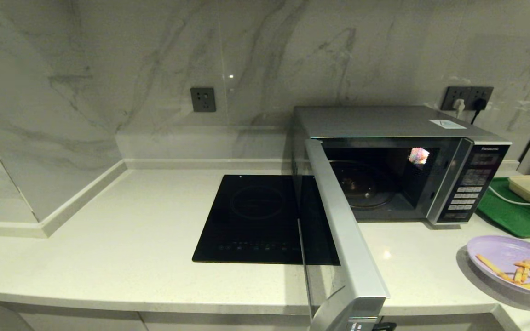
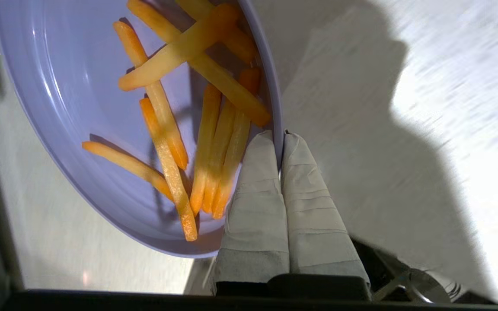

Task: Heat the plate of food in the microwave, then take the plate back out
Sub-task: Put the plate in the microwave oven

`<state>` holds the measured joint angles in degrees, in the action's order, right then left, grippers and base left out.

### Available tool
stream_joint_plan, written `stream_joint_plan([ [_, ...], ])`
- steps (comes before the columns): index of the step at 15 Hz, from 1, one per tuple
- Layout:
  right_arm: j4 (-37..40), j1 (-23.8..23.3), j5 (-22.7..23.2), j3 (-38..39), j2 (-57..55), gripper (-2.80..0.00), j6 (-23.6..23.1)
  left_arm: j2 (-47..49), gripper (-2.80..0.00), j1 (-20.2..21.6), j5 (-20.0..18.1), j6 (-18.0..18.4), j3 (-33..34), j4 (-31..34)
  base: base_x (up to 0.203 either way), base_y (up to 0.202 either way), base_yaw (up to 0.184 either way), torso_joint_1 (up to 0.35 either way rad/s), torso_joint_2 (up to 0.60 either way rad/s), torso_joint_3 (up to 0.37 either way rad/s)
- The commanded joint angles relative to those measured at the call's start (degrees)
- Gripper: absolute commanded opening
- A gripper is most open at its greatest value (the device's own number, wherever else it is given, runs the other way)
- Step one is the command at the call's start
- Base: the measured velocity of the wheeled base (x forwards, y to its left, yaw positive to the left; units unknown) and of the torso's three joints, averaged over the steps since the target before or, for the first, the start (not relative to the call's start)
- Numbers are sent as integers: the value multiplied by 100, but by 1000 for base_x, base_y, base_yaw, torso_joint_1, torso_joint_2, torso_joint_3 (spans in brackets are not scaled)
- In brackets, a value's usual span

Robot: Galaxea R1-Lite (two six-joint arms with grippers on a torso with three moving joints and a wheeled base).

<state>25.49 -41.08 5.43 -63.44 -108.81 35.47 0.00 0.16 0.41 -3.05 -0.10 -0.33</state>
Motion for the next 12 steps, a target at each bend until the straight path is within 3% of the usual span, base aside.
stream_joint_plan([
  [1, 9, 359, 117, 242, 450, -280, 13, 0, -280, 2, 2, -3, 1, -2, 0, 0, 0, 0, 0, 0],
  [5, 15, 1138, 295, 560, 870, -280, 142, 0, -280, 2, 2, -3, 1, -2, 0, 0, 0, 0, 0, 0],
  [9, -6, 2454, 296, 528, 999, -280, 1056, 0, -280, 2, 2, -3, 1, -2, 0, 0, 0, 0, 0, 0],
  [12, -24, 3299, 277, 88, 949, -280, 1625, 0, -280, 2, 2, -3, 1, -2, 0, 0, 0, 0, 0, 0],
])
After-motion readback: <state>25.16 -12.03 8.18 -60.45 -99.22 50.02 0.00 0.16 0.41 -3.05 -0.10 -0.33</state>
